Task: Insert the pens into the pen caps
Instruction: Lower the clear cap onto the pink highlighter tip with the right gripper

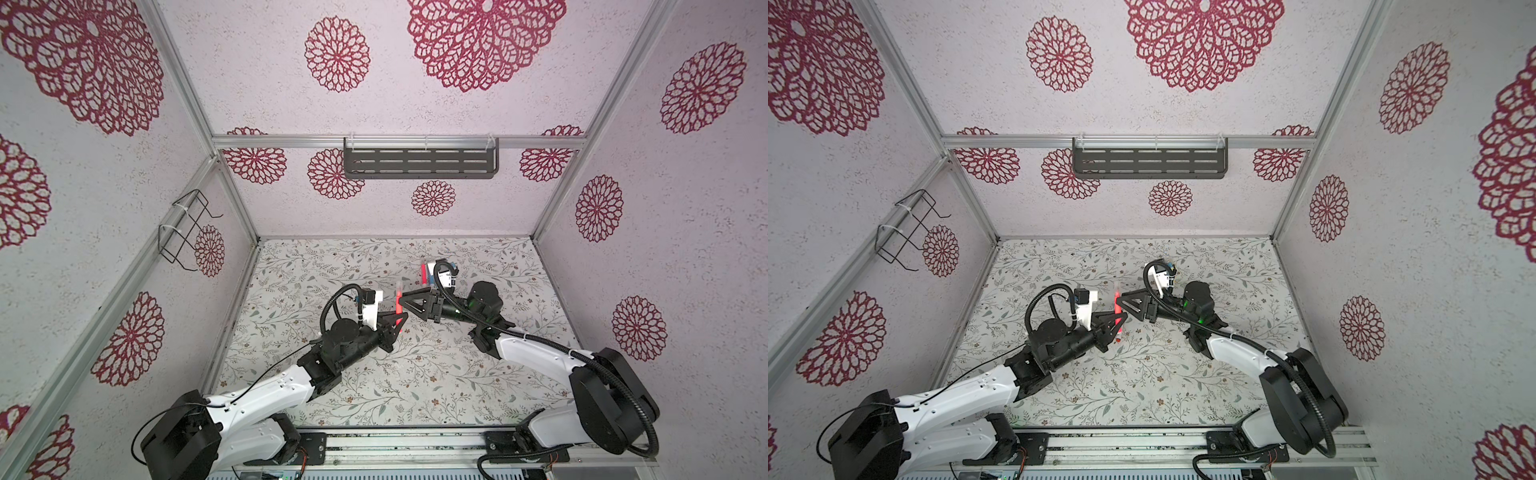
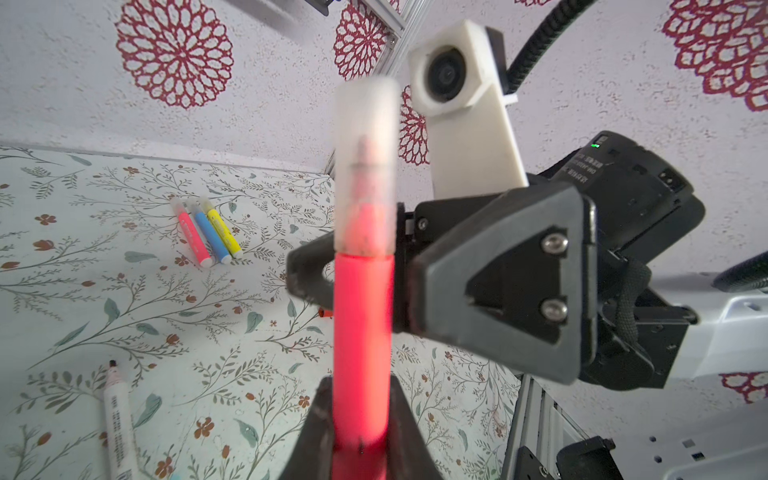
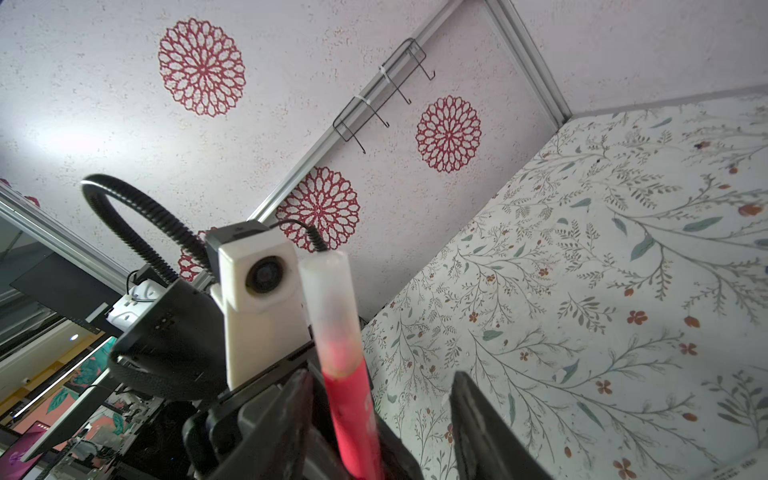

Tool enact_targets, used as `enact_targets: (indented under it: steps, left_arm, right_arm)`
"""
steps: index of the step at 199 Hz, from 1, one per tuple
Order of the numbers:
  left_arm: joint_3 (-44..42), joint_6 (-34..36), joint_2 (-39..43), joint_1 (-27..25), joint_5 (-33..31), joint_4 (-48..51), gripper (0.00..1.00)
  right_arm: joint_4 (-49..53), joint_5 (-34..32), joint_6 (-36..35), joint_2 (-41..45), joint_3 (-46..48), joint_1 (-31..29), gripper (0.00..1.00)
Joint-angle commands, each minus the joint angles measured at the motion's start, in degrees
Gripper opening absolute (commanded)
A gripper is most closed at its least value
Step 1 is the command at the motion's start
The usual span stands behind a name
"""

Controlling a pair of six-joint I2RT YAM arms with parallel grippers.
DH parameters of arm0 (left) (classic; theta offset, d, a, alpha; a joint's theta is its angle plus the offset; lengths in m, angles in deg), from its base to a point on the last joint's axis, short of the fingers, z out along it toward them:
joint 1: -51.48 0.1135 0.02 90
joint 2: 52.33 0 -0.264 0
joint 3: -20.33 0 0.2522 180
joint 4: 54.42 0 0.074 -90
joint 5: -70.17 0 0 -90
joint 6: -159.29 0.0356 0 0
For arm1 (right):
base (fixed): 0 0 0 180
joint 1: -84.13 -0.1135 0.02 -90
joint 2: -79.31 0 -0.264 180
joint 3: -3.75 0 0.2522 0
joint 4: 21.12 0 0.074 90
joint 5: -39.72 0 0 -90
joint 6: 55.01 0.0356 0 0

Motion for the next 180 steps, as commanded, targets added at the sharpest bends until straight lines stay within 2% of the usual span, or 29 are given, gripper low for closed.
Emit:
enact_targets:
  steps: [1,23,72,121,180]
  left_arm:
    - [-0.67,-0.18,1.26,-0.31,0.35,-1.66,0.00]
    - [-0.90,-0.11,1.63,-0.31,0.36,-1.10,0.00]
    - [-0.12,-0.91,0.52,-0.40,2.62,-0.30,0.00]
    - [0.98,-0.78,-1.16,-0.40,3.69,0.09,0.00]
    - [2.17,-0.29,-2.11,-0.37,3.88,0.85,0.00]
  right_arm:
    - [-2.24,1.53,0.06,4.46,-1.96,1.44,0.56]
    - [3.16,1.69,-1.90,5.84,-4.91,2.06,0.57]
    - [30.64,-4.22,-15.01,5.11,-17.35,1.68,0.57]
    - [43.14,-5.64,-22.95,3.36,-23.20,-0.11,0.54]
    - [46.87,-6.23,-24.85,2.36,-24.36,-0.77,0.51]
